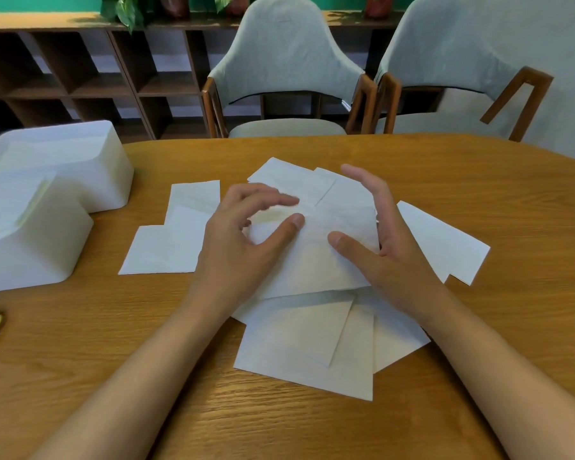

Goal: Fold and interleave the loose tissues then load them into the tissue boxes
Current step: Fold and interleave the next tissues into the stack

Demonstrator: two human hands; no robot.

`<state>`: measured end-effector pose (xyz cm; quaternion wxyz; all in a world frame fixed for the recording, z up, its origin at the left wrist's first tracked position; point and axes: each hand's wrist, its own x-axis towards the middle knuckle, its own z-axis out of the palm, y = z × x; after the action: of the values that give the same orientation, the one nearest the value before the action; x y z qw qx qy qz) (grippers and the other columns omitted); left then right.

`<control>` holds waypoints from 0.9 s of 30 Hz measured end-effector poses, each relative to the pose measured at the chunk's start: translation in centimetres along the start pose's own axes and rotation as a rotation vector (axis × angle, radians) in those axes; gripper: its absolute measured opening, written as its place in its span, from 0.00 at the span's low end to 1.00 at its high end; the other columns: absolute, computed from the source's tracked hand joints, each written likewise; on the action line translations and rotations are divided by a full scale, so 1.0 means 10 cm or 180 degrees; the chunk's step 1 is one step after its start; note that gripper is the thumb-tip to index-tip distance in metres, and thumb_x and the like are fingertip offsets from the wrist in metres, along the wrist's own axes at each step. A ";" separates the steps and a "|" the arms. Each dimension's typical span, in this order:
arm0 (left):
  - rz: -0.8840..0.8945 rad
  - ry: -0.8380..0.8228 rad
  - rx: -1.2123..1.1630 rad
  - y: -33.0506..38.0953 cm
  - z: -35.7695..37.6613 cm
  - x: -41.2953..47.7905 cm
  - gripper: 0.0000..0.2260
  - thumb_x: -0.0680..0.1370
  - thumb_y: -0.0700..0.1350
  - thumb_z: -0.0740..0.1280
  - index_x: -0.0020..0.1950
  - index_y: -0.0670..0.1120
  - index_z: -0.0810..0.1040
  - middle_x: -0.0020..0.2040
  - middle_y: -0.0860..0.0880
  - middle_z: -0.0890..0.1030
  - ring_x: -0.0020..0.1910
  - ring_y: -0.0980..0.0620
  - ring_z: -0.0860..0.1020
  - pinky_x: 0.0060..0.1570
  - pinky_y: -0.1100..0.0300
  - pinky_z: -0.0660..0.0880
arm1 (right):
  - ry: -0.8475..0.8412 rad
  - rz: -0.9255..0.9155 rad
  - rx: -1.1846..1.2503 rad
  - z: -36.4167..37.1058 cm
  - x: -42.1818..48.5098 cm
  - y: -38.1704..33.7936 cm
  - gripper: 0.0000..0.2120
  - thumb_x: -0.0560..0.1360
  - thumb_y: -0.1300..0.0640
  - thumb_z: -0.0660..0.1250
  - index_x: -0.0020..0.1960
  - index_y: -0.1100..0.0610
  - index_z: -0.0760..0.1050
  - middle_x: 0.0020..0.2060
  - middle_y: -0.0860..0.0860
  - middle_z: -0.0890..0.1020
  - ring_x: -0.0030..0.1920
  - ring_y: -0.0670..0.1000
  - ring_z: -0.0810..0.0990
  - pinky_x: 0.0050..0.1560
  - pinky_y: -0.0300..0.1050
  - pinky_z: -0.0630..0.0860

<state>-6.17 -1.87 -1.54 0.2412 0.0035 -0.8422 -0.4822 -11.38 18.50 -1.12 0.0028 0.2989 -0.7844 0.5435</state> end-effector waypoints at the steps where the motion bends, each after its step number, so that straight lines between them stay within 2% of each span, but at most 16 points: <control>1: -0.0083 -0.0073 -0.0072 0.00 -0.01 0.01 0.11 0.79 0.55 0.72 0.61 0.59 0.83 0.61 0.62 0.81 0.61 0.62 0.78 0.53 0.69 0.72 | 0.0029 -0.0030 0.0031 -0.01 0.00 0.01 0.32 0.79 0.54 0.70 0.72 0.32 0.58 0.70 0.23 0.60 0.73 0.30 0.56 0.70 0.28 0.54; 3: -0.0271 -0.0250 -0.0311 -0.02 -0.03 0.04 0.10 0.80 0.53 0.72 0.61 0.58 0.83 0.55 0.68 0.82 0.54 0.65 0.78 0.47 0.69 0.70 | 0.0139 -0.0018 0.0055 -0.03 0.02 0.02 0.31 0.78 0.51 0.70 0.72 0.32 0.58 0.69 0.22 0.61 0.72 0.29 0.56 0.68 0.29 0.53; 5: -0.0320 -0.0305 -0.0391 -0.04 -0.03 0.04 0.09 0.80 0.50 0.73 0.59 0.57 0.84 0.44 0.71 0.79 0.38 0.62 0.71 0.39 0.71 0.67 | 0.0238 0.0058 0.0085 -0.05 0.03 0.02 0.30 0.78 0.51 0.71 0.72 0.33 0.59 0.68 0.22 0.61 0.70 0.26 0.57 0.67 0.25 0.55; 7: -0.0297 -0.0214 -0.0372 -0.05 -0.03 0.04 0.09 0.79 0.48 0.74 0.58 0.57 0.84 0.42 0.67 0.80 0.35 0.59 0.66 0.38 0.72 0.67 | 0.0105 0.0138 0.0216 -0.08 0.03 0.00 0.29 0.78 0.52 0.71 0.71 0.32 0.62 0.67 0.23 0.63 0.67 0.26 0.62 0.66 0.24 0.62; 8: -0.0286 -0.0176 -0.0327 -0.06 -0.03 0.04 0.09 0.79 0.48 0.74 0.58 0.57 0.84 0.44 0.64 0.81 0.35 0.59 0.67 0.39 0.73 0.67 | -0.0049 0.0177 0.0277 -0.09 0.02 -0.01 0.26 0.77 0.51 0.71 0.70 0.32 0.66 0.67 0.25 0.67 0.66 0.29 0.66 0.65 0.27 0.67; 10: -0.0265 -0.0213 -0.0248 -0.06 -0.04 0.04 0.08 0.78 0.48 0.75 0.57 0.57 0.85 0.47 0.58 0.82 0.35 0.61 0.69 0.40 0.73 0.68 | -0.0291 0.0231 0.0231 -0.11 0.01 -0.01 0.17 0.77 0.51 0.69 0.64 0.37 0.77 0.63 0.29 0.76 0.65 0.34 0.72 0.62 0.29 0.70; 12: -0.0223 -0.0284 -0.0189 -0.06 -0.04 0.04 0.09 0.79 0.47 0.74 0.57 0.58 0.84 0.49 0.61 0.82 0.36 0.61 0.70 0.39 0.72 0.68 | -0.0255 0.0314 0.0108 -0.10 0.01 0.02 0.12 0.79 0.55 0.70 0.56 0.39 0.83 0.58 0.30 0.81 0.63 0.33 0.74 0.57 0.23 0.66; 14: -0.0171 -0.0303 -0.0165 -0.04 -0.03 0.02 0.13 0.79 0.46 0.74 0.62 0.58 0.81 0.50 0.61 0.81 0.40 0.59 0.74 0.40 0.69 0.72 | -0.0038 0.0454 0.0045 -0.10 0.02 0.07 0.14 0.79 0.59 0.70 0.52 0.39 0.84 0.54 0.28 0.81 0.60 0.30 0.74 0.53 0.19 0.66; 17: 0.0139 -0.0442 0.0287 -0.03 -0.02 0.00 0.18 0.78 0.45 0.75 0.64 0.57 0.74 0.58 0.60 0.78 0.53 0.55 0.78 0.46 0.68 0.75 | 0.0358 0.0601 0.0136 -0.13 0.05 0.12 0.16 0.79 0.63 0.68 0.53 0.43 0.85 0.52 0.31 0.83 0.58 0.31 0.76 0.53 0.20 0.68; 19: 0.0550 -0.0704 0.0601 -0.06 -0.03 -0.02 0.15 0.77 0.43 0.76 0.59 0.54 0.77 0.57 0.58 0.77 0.53 0.53 0.78 0.47 0.68 0.72 | 0.0545 0.0637 0.0183 -0.14 0.06 0.16 0.16 0.78 0.65 0.67 0.54 0.46 0.85 0.51 0.31 0.84 0.57 0.31 0.77 0.53 0.20 0.67; 21: 0.0725 -0.1194 0.0795 -0.07 -0.05 -0.04 0.09 0.75 0.46 0.75 0.54 0.54 0.82 0.56 0.58 0.76 0.55 0.54 0.77 0.51 0.65 0.73 | 0.0708 0.0689 0.0108 -0.14 0.07 0.19 0.16 0.79 0.65 0.67 0.54 0.46 0.85 0.51 0.31 0.83 0.56 0.29 0.76 0.52 0.18 0.66; 24: 0.0716 -0.1903 0.1217 -0.09 -0.04 -0.06 0.10 0.76 0.55 0.73 0.57 0.59 0.83 0.58 0.63 0.75 0.61 0.58 0.73 0.61 0.55 0.73 | 0.0810 0.0719 -0.0027 -0.12 0.08 0.21 0.16 0.78 0.64 0.67 0.54 0.45 0.85 0.51 0.31 0.83 0.56 0.28 0.75 0.51 0.18 0.65; 27: 0.0652 -0.2025 0.1220 -0.06 -0.06 -0.04 0.09 0.78 0.56 0.74 0.57 0.60 0.84 0.58 0.63 0.77 0.60 0.60 0.73 0.62 0.52 0.71 | 0.0747 0.0706 -0.0026 -0.12 0.07 0.20 0.16 0.78 0.65 0.66 0.54 0.46 0.85 0.50 0.30 0.83 0.56 0.28 0.75 0.51 0.18 0.65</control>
<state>-5.67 -2.53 -1.92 0.0097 -0.1855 -0.9458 -0.2663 -13.32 19.62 -2.14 0.0357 0.1449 -0.8090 0.5685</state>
